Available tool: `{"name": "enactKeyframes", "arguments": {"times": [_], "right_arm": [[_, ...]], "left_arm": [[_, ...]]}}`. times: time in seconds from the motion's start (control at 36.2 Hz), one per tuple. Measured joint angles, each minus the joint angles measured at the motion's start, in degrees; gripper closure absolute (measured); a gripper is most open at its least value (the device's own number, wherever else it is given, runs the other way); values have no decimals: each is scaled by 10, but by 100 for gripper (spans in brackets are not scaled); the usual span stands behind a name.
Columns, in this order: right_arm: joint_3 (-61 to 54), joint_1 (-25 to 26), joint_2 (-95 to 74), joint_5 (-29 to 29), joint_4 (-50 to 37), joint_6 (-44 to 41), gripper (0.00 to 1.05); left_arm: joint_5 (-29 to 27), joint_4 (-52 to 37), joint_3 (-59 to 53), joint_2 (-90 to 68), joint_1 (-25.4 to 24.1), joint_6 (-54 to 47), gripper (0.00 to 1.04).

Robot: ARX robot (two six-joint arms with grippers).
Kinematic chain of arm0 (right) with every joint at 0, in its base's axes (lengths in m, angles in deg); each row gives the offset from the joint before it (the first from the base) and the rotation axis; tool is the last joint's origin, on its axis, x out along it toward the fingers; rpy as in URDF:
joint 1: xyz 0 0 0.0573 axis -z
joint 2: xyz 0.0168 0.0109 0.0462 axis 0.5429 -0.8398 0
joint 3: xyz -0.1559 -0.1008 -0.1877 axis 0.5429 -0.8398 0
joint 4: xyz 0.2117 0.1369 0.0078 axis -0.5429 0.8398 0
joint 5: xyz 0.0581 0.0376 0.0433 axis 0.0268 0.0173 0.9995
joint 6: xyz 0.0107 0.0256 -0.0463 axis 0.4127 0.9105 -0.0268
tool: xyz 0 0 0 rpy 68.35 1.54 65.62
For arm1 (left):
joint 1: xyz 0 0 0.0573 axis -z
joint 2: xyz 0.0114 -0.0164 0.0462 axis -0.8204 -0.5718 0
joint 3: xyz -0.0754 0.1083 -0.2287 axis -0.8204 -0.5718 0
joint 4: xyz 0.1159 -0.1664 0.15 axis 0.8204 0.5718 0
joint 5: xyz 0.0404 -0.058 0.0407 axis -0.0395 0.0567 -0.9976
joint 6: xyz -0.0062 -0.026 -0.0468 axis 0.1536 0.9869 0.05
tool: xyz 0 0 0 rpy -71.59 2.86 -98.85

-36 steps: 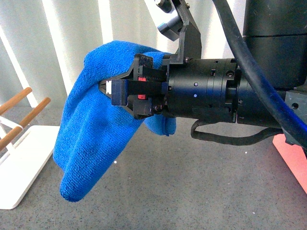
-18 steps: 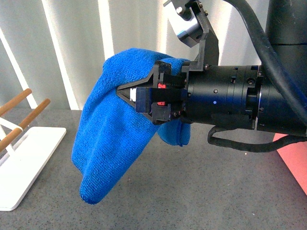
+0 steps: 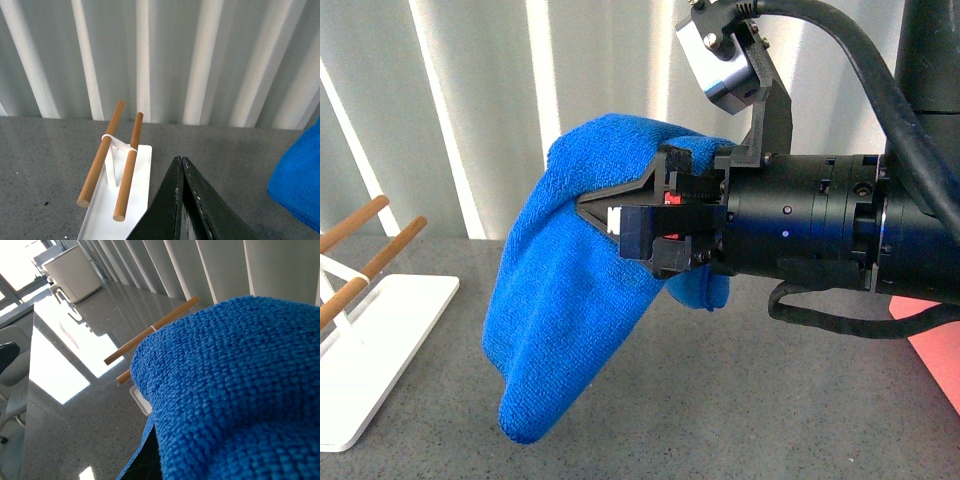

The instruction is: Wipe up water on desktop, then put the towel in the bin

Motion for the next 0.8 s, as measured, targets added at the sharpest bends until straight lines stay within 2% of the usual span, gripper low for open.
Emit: {"name": "enactKeyframes", "arguments": {"times": [0.47,0.8], "right_arm": [[-22,8,15,-4,5,-15,99],[-28,12,15,-8,5,-16,99]], "left_arm": [[2,156,-1,166,0,0,101],[2,210,-1,221,0,0,101]]}}
